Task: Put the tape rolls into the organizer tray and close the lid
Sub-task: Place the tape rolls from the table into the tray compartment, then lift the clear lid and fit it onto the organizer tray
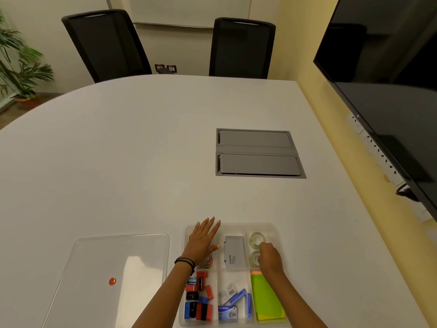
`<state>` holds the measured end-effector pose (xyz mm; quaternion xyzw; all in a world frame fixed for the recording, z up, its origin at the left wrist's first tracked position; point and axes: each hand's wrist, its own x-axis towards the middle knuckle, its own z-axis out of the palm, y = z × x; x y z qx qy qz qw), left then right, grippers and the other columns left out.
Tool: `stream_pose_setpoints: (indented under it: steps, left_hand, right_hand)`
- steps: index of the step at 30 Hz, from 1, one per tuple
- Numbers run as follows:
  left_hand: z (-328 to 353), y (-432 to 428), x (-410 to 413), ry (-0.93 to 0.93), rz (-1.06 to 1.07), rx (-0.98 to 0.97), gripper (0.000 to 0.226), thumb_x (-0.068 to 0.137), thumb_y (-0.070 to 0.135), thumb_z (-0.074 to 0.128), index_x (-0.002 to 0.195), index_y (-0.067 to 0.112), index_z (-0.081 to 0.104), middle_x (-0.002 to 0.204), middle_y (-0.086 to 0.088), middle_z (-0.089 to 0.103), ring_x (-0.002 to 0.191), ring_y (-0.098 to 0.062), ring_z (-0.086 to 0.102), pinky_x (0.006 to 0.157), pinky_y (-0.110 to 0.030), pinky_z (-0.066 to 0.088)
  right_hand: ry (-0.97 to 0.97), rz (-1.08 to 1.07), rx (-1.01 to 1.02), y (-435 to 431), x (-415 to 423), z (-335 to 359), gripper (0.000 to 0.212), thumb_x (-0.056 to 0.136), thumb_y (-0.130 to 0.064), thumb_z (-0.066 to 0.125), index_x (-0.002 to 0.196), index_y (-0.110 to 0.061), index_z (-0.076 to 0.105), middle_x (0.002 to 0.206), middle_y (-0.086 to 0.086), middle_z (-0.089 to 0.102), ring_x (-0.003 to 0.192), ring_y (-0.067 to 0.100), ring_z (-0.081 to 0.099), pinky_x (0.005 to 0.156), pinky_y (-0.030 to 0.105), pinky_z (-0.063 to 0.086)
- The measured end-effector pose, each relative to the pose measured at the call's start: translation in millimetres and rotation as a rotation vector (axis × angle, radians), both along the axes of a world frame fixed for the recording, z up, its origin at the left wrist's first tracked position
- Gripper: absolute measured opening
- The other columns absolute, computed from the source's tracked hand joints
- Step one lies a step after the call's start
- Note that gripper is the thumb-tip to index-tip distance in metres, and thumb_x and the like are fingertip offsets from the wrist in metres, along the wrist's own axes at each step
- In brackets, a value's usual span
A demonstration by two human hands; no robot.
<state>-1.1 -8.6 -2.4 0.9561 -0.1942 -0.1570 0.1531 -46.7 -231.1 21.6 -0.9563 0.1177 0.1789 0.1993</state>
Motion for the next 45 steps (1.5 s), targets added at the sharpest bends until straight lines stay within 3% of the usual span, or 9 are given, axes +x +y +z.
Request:
stream_pose_setpoints:
  steps: [4, 14, 17, 22, 27, 31, 35, 40, 45]
  left_hand:
    - [-0.1, -0.6, -0.1, -0.002, -0.002, 0.007, 0.071, 0.097, 0.043, 0.042, 0.148, 0.022, -0.002, 0.16, -0.007, -0.006, 0.148, -0.024, -0.005, 0.121, -0.039, -0.006]
    - [3.6, -1.9, 0.2, 0.007, 0.007, 0.032, 0.071, 0.097, 0.042, 0.042, 0.149, 0.022, -0.002, 0.161, -0.008, -0.005, 0.148, -0.024, -0.005, 0.121, -0.04, -0.005]
    - [9.5, -4.1, 0.6, 0.019, 0.002, 0.07, 0.072, 0.097, 0.04, 0.043, 0.149, 0.021, -0.002, 0.161, -0.009, -0.004, 0.148, -0.025, -0.004, 0.121, -0.041, -0.004]
    - [30.0, -5.0, 0.6, 0.05, -0.015, 0.06, 0.069, 0.098, 0.034, 0.044, 0.15, 0.02, 0.001, 0.16, -0.012, -0.004, 0.148, -0.027, -0.004, 0.122, -0.042, 0.001]
    - [54.3, 14.6, -15.1, -0.008, 0.032, -0.138, 0.055, 0.099, 0.031, 0.044, 0.148, 0.022, 0.02, 0.16, -0.007, 0.014, 0.147, -0.023, 0.012, 0.121, -0.037, 0.012]
    - [71.1, 52.9, -36.8, -0.075, 0.127, -0.281, 0.054, 0.098, 0.029, 0.047, 0.147, 0.022, 0.024, 0.159, -0.003, 0.017, 0.146, -0.018, 0.017, 0.12, -0.034, 0.017]
    - [74.2, 103.5, -62.6, -0.042, 0.299, -0.334, 0.053, 0.098, 0.032, 0.047, 0.146, 0.024, 0.027, 0.157, -0.001, 0.023, 0.144, -0.015, 0.022, 0.117, -0.031, 0.021]
    - [60.4, 178.3, -95.5, 0.115, 0.571, -0.485, 0.049, 0.097, 0.034, 0.049, 0.143, 0.029, 0.033, 0.15, 0.003, 0.038, 0.137, -0.013, 0.036, 0.111, -0.028, 0.029]
    - [41.5, 248.6, -123.1, 0.181, 0.784, -0.499, 0.048, 0.097, 0.027, 0.05, 0.143, 0.023, 0.035, 0.151, -0.004, 0.037, 0.13, -0.02, 0.044, 0.11, -0.034, 0.035]
  right_hand:
    - [-0.021, -0.015, -0.017, -5.2, -1.4, 0.9, 0.048, 0.091, -0.002, 0.04, 0.056, -0.025, 0.017, 0.062, -0.013, 0.022, 0.075, 0.014, 0.042, 0.063, 0.024, 0.028]
    - [-0.001, -0.058, -0.022, -0.7, -0.9, 5.4, 0.043, 0.09, -0.001, 0.042, 0.057, -0.022, 0.025, 0.068, -0.004, 0.038, 0.081, 0.019, 0.052, 0.063, 0.027, 0.033]
    - [0.046, -0.044, -0.022, -0.5, -0.4, 15.8, 0.013, 0.09, -0.005, 0.048, 0.094, -0.015, 0.055, 0.108, 0.013, 0.058, 0.1, 0.026, 0.059, 0.077, 0.03, 0.047]
    - [0.018, -0.049, -0.029, -3.5, 2.2, 28.6, 0.028, 0.091, -0.016, 0.053, 0.118, -0.007, 0.051, 0.123, 0.014, 0.054, 0.109, 0.028, 0.057, 0.085, 0.029, 0.048]
    - [-0.249, -0.091, 0.27, 11.4, 1.0, 47.0, 0.02, 0.089, -0.007, 0.056, 0.109, -0.005, 0.06, 0.118, 0.015, 0.061, 0.098, 0.027, 0.061, 0.079, 0.029, 0.048]
    - [-0.377, -0.083, 0.503, 45.9, -2.5, 57.4, 0.016, 0.087, 0.002, 0.055, 0.098, -0.007, 0.064, 0.106, 0.012, 0.065, 0.08, 0.017, 0.06, 0.063, 0.007, 0.046]
    - [-0.308, -0.028, 0.635, 90.3, -4.6, 56.7, 0.022, 0.085, 0.007, 0.055, 0.094, -0.008, 0.067, 0.102, 0.012, 0.068, 0.081, 0.025, 0.066, 0.061, 0.005, 0.046]
    - [-0.147, 0.086, 0.739, 147.8, -14.2, 45.3, 0.02, 0.086, 0.005, 0.055, 0.097, -0.006, 0.067, 0.105, 0.013, 0.068, 0.089, 0.027, 0.065, 0.076, 0.028, 0.051]
    - [0.092, 0.248, 0.703, 197.2, -25.0, 26.4, 0.02, 0.09, -0.007, 0.053, 0.106, -0.013, 0.064, 0.109, 0.004, 0.064, 0.083, 0.009, 0.058, 0.068, 0.013, 0.046]
